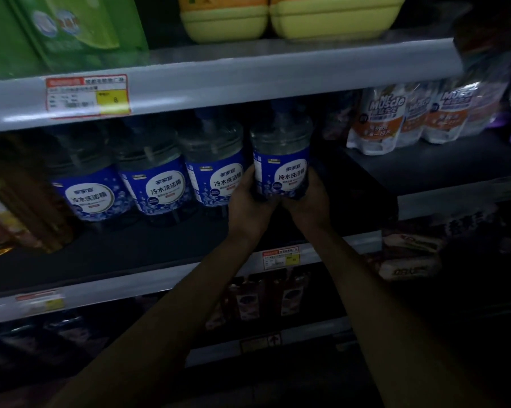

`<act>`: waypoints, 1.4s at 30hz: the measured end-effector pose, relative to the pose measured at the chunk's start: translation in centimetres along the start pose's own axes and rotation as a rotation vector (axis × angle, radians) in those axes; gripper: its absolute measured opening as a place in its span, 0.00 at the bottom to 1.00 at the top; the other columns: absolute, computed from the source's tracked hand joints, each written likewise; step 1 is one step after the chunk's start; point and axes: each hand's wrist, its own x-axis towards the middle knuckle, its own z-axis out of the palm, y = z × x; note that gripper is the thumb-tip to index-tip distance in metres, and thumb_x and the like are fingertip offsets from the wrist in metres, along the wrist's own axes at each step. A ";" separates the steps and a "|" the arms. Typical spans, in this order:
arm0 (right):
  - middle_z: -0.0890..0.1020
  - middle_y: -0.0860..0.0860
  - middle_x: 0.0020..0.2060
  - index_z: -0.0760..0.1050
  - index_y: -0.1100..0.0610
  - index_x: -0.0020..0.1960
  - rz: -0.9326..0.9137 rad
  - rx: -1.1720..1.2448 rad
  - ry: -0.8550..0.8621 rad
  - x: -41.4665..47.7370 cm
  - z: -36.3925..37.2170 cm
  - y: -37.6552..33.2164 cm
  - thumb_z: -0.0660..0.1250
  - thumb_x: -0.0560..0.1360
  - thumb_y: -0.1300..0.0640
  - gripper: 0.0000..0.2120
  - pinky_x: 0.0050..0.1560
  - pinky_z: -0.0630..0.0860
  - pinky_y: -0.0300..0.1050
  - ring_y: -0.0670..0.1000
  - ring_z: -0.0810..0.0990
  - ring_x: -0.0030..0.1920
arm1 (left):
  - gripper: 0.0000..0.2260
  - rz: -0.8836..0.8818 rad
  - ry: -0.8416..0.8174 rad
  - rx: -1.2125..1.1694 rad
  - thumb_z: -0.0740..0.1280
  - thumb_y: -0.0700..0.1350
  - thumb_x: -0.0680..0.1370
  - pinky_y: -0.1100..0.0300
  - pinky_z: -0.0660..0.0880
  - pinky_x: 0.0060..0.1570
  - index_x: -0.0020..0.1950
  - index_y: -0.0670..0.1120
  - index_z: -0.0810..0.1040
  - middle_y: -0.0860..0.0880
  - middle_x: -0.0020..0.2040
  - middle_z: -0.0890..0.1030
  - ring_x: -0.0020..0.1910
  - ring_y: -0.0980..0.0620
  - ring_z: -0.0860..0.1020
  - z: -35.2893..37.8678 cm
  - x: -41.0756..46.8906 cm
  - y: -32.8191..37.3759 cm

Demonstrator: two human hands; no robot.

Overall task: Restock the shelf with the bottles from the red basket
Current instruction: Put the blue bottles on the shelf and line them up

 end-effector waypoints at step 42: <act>0.47 0.61 0.81 0.45 0.51 0.83 -0.696 -1.148 -0.787 -25.3 20.6 -10.2 0.64 0.79 0.42 0.41 0.80 0.48 0.63 0.67 0.47 0.80 | 0.38 -0.140 -0.335 1.331 0.53 0.64 0.78 0.39 0.48 0.81 0.83 0.62 0.37 0.49 0.85 0.44 0.84 0.47 0.47 -42.1 -29.4 -7.3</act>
